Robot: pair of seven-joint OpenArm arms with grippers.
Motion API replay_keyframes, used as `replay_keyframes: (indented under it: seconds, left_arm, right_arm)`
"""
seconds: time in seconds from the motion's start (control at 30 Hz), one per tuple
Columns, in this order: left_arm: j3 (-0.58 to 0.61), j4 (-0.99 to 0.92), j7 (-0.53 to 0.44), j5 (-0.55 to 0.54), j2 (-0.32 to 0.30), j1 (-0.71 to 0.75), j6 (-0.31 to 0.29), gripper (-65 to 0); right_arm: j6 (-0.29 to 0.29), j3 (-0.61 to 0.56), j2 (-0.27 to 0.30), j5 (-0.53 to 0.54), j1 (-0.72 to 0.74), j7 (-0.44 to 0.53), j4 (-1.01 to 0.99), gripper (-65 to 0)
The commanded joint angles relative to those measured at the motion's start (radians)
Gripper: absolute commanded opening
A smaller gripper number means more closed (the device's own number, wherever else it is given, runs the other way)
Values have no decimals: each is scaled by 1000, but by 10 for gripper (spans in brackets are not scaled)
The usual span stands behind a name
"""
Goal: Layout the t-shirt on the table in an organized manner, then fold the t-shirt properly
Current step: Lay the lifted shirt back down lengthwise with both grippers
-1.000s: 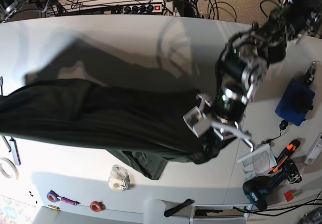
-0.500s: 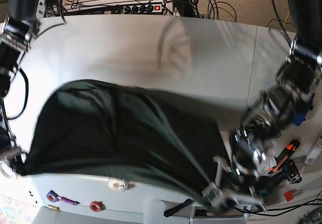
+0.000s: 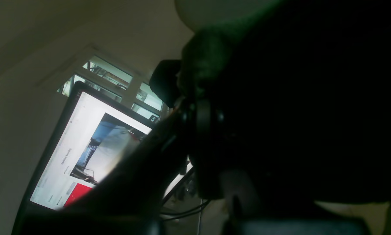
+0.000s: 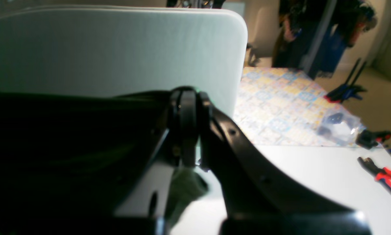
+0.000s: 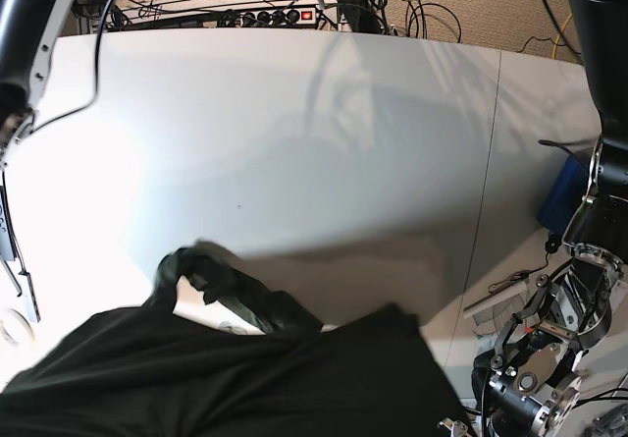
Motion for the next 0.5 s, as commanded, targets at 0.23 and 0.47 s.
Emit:
replay_keyframes:
  seconds: [0.23, 0.47]
  left_arm:
    - [-15, 69, 124, -21, -9, 74, 18, -650]
    - [-15, 214, 186, -18, -26, 334, -8, -650]
  right_arm:
    - [84, 9, 122, 337, -25, -288, 13, -650]
    - [114, 21, 146, 491, -236, -433, 13, -650]
